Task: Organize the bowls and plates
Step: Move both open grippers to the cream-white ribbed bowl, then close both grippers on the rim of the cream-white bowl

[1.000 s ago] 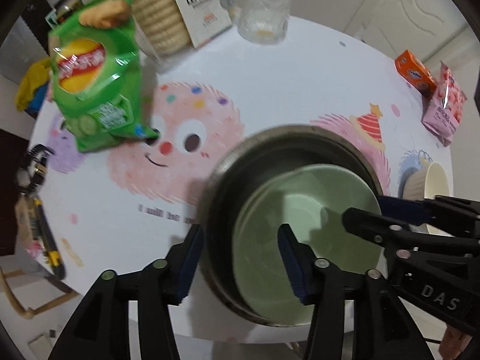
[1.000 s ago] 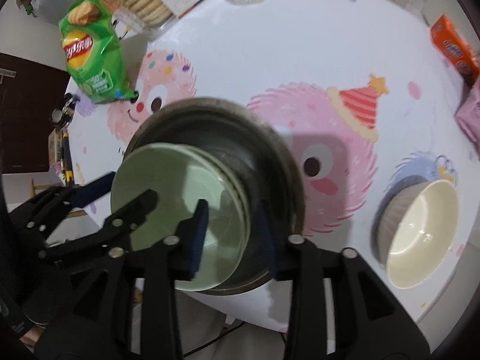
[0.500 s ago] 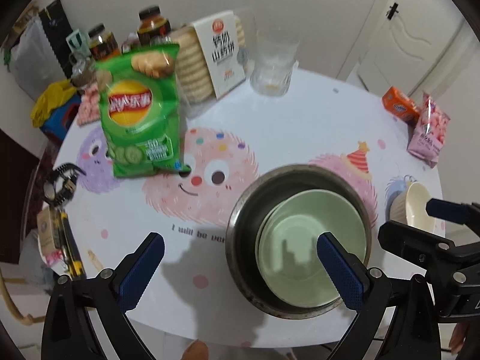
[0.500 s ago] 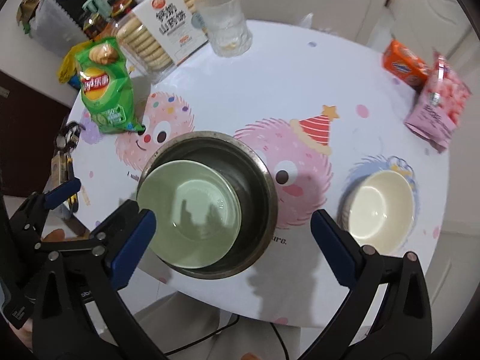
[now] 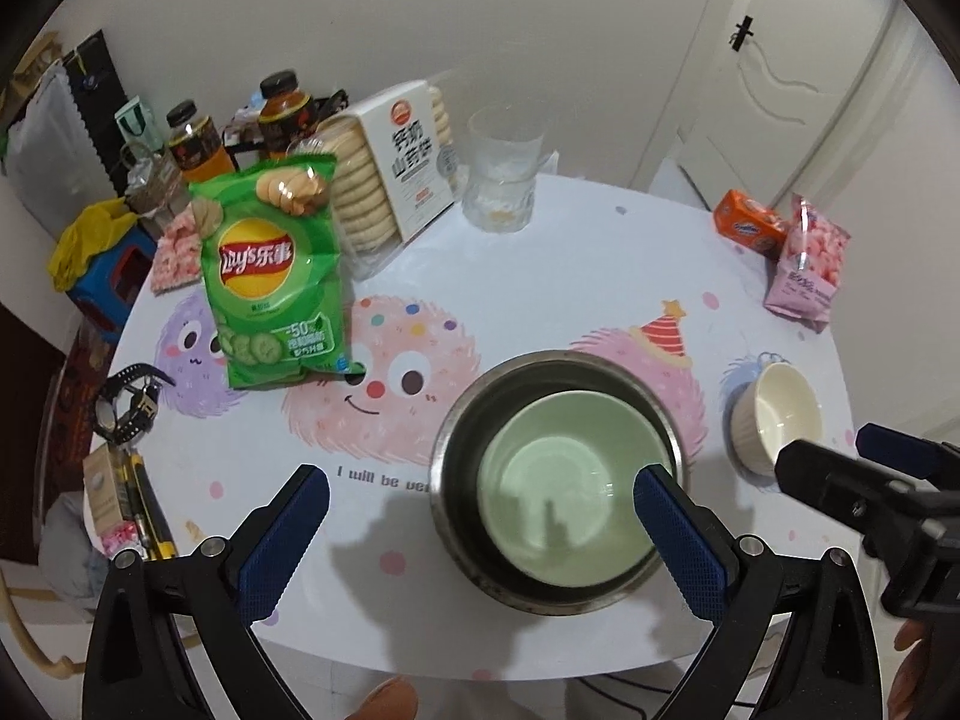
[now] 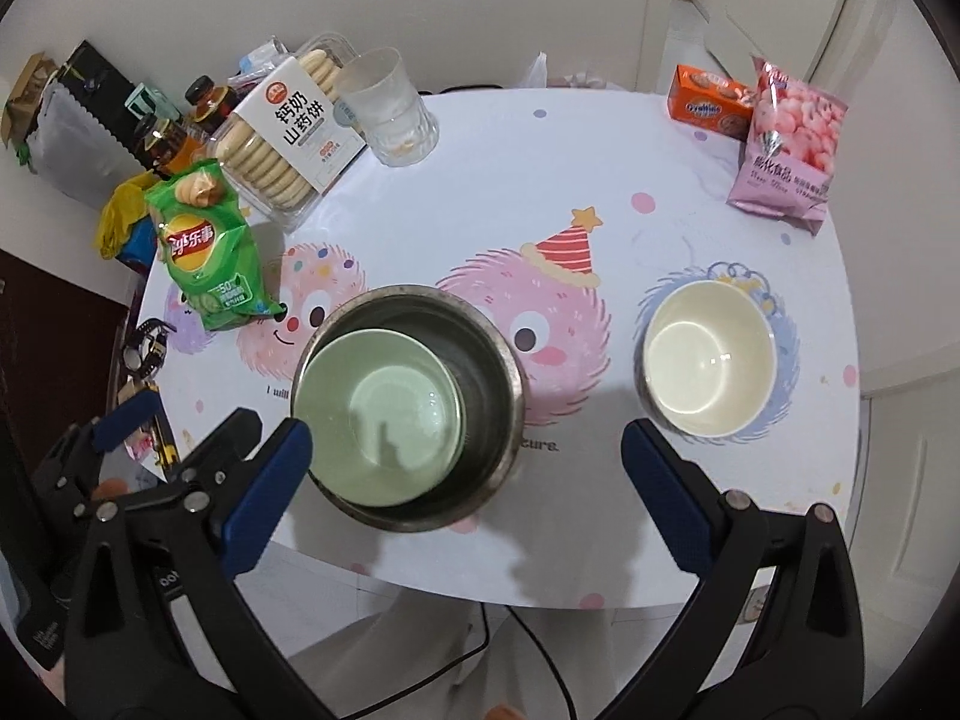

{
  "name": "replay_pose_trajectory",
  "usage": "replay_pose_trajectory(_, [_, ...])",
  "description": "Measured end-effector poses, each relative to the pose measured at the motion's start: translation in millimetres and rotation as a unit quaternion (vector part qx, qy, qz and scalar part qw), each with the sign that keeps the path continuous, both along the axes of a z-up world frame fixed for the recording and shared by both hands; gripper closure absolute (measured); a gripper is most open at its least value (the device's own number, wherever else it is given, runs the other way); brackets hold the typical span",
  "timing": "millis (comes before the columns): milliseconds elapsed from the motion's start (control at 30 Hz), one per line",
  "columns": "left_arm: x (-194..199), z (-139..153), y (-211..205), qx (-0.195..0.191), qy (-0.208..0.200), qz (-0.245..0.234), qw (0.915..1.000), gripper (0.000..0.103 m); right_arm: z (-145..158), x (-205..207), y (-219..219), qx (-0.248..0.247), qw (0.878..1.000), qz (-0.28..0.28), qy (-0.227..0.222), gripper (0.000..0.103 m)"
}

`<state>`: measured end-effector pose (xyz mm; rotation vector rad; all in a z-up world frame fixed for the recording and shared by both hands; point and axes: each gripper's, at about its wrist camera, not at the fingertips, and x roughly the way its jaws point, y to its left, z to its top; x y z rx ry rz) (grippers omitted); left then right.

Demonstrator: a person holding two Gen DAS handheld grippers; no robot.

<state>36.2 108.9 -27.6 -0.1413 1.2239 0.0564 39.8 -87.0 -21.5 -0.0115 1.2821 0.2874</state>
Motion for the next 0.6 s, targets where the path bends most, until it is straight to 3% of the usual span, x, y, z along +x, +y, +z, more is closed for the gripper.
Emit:
replay_pose_trajectory(167, [1.7,9.3,-35.2,0.001,-0.013,-0.022,0.9997,0.0,5.6,-6.9,-33.1,-0.003,1.0,-0.022,-0.012,0.001])
replay_pose_trajectory(333, [19.9,13.3,-95.3,-0.05,-0.012,-0.072,0.9961,0.0,14.8,1.1,-118.5,0.028,0.992,-0.119,-0.016,0.0])
replay_pose_trajectory(533, [58.5,-22.2,-190.8,-0.041,-0.003,-0.154,0.9873,0.0,-24.7,43.3,-206.3,0.002,0.982,-0.186,0.038,0.0])
replay_pose_trajectory(600, [72.4,-48.4,-217.0,-0.042,0.024,-0.165,0.9851,0.0,-46.9,58.5,-217.3,0.005,0.981,-0.184,0.059,0.0])
